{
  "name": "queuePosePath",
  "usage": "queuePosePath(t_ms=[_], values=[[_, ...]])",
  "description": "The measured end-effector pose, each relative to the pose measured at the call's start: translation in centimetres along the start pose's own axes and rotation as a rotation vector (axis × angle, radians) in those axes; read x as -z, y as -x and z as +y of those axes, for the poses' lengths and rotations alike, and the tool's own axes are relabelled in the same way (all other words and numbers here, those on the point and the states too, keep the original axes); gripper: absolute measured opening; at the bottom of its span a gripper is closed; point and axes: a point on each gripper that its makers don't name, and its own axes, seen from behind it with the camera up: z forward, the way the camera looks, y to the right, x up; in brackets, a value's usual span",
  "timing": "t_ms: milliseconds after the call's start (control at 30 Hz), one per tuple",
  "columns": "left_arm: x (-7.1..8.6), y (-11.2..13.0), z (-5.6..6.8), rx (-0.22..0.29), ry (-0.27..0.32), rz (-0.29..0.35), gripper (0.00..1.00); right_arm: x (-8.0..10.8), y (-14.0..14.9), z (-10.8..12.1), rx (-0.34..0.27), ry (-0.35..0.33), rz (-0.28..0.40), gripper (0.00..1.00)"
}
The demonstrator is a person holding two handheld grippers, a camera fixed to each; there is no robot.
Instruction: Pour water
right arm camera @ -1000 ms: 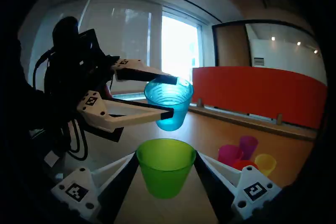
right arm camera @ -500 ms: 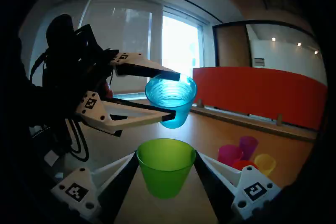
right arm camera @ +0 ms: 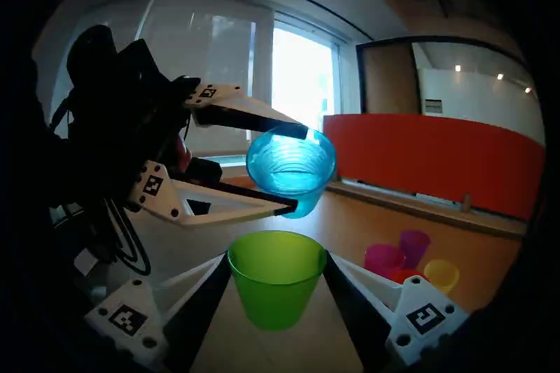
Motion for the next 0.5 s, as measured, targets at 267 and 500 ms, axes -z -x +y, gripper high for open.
queuePosePath(t_ms=[267,500], values=[[-0.17,-0.02,0.25,-0.045,0.004,-0.003,0.88,0.08,0.04,0.14,0.001,0.003,-0.001,0.94],[-0.28,-0.09,0.63,-0.087,0.013,-0.006,0.89,0.14,0.02,0.33,0.002,0.006,-0.001,0.94]])
